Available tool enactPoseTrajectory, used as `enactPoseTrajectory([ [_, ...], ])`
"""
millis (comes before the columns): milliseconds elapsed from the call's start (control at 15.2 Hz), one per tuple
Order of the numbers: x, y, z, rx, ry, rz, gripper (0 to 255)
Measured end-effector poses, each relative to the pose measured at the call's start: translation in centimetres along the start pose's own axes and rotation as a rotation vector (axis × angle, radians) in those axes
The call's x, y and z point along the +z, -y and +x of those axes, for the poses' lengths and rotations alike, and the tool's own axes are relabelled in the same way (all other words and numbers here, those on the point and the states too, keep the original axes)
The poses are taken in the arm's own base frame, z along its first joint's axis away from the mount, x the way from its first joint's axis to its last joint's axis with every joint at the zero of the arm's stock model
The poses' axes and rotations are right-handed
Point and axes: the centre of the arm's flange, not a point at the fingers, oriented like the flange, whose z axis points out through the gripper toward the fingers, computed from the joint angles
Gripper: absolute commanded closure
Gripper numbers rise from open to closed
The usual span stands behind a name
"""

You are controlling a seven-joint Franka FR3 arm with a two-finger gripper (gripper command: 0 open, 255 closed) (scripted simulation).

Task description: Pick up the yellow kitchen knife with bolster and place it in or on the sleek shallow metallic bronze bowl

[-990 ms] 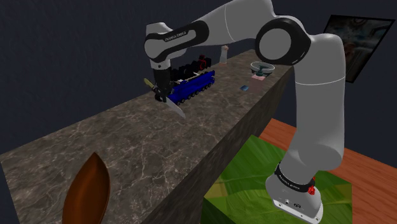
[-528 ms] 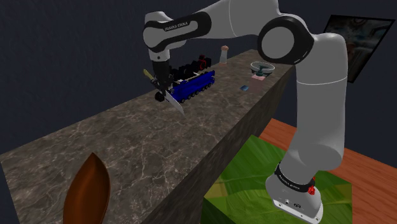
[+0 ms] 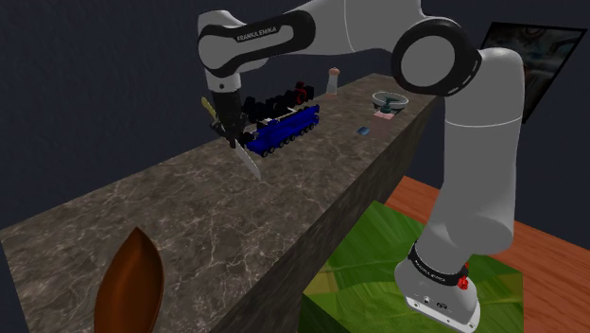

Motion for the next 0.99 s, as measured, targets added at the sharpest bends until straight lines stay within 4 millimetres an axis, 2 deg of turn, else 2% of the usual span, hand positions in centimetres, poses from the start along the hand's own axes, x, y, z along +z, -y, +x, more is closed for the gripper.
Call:
enactPoseTrajectory([
  [528, 0.9, 9.9, -3.7, 0.0, 0.0, -0.001, 255],
  [792, 0.7, 14.8, -6.0, -0.001, 0.0, 0.0, 255],
  [990, 1.4, 18.7, -7.0, 0.0, 0.0, 0.0, 255],
])
